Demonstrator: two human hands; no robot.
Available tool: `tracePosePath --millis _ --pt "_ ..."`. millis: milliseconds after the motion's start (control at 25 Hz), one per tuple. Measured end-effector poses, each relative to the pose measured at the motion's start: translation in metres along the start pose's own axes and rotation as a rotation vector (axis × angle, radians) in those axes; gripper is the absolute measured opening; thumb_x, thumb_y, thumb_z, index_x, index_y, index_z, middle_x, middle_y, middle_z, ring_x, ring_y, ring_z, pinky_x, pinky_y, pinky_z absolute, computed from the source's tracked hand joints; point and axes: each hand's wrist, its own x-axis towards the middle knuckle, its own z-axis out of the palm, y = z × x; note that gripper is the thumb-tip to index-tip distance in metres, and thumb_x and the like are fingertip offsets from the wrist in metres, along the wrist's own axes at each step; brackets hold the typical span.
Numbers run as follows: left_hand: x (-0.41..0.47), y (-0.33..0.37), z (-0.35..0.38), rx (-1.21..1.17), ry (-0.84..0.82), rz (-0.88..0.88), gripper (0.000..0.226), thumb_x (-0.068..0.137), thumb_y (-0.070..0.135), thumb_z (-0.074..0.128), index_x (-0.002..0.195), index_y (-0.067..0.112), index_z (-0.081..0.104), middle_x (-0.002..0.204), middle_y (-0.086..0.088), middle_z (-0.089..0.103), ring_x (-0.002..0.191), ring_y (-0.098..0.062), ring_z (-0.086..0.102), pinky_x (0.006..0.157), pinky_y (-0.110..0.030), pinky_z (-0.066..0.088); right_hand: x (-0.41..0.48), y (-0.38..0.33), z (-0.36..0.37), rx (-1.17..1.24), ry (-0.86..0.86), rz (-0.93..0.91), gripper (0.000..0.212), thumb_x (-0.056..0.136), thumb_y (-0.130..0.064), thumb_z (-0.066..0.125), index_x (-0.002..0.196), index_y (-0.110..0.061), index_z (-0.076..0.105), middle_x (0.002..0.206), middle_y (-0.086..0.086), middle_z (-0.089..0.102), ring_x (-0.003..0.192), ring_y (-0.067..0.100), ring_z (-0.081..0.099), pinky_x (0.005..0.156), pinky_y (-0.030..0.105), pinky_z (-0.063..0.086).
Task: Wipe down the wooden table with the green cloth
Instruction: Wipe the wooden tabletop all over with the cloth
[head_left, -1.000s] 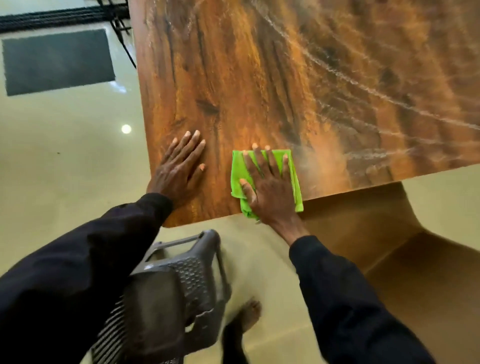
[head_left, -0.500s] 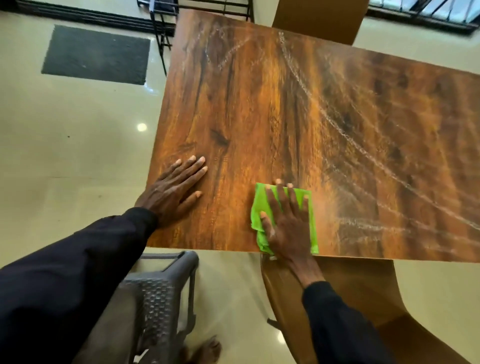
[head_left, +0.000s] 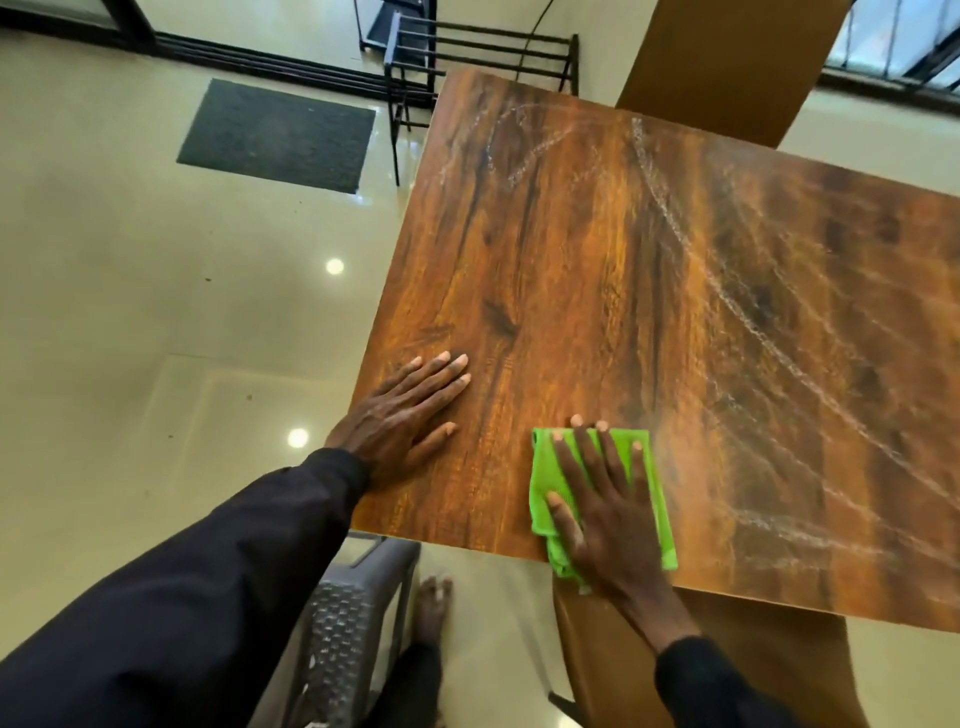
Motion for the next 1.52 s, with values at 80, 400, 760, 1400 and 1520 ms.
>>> tracePosePath --millis 80,400,760,1400,1520 --pt "0.001 0.0 0.001 -0.006 -0.004 -0.005 0.067 0.112 0.049 0.037 0.169 0.022 0.015 0.178 0.003 0.006 0.165 -0.012 -0.001 0.135 -0.035 0.0 -0.005 0.018 -0.006 0.016 -0.001 0.054 0.07 0.109 -0.052 0.034 0.171 -0.02 0.03 0.182 0.009 0.018 0.169 0.037 0.016 0.13 0.073 0.02" --pt "0.027 0.041 -0.008 -0.043 0.117 -0.097 0.056 0.112 0.03 0.042 0.162 0.007 0.036 0.172 -0.015 0.027 0.162 -0.032 0.021 0.133 -0.051 0.018 0.054 -0.007 -0.006 -0.005 -0.044 0.088 0.073 0.11 -0.057 0.027 0.175 -0.025 0.018 0.184 0.005 0.005 0.171 0.033 0.002 0.135 0.066 0.005" --pt "0.083 0.057 0.021 -0.056 0.211 -0.126 0.05 0.112 0.02 0.049 0.16 0.009 0.042 0.171 -0.012 0.032 0.162 -0.029 0.025 0.134 -0.047 0.018 0.06 0.064 -0.008 0.001 0.048 0.334 0.072 0.112 -0.055 0.029 0.175 -0.023 0.019 0.184 0.008 0.008 0.171 0.035 0.005 0.135 0.066 0.004" --pt "0.148 0.054 -0.006 0.006 0.071 -0.162 0.064 0.11 0.039 0.033 0.167 0.011 0.025 0.176 -0.01 0.017 0.165 -0.026 0.011 0.135 -0.048 0.01 0.121 0.077 -0.027 0.057 -0.02 0.18 0.073 0.111 -0.056 0.025 0.175 -0.024 0.019 0.185 0.006 0.006 0.171 0.033 0.004 0.134 0.066 0.005" --pt "0.172 0.053 -0.001 0.025 0.09 -0.162 0.062 0.111 0.037 0.035 0.167 0.012 0.026 0.177 -0.01 0.017 0.165 -0.026 0.011 0.135 -0.05 0.012 0.097 0.088 -0.02 0.042 -0.037 0.015 0.072 0.112 -0.055 0.031 0.175 -0.024 0.019 0.185 0.005 0.006 0.171 0.032 0.002 0.133 0.068 0.01"
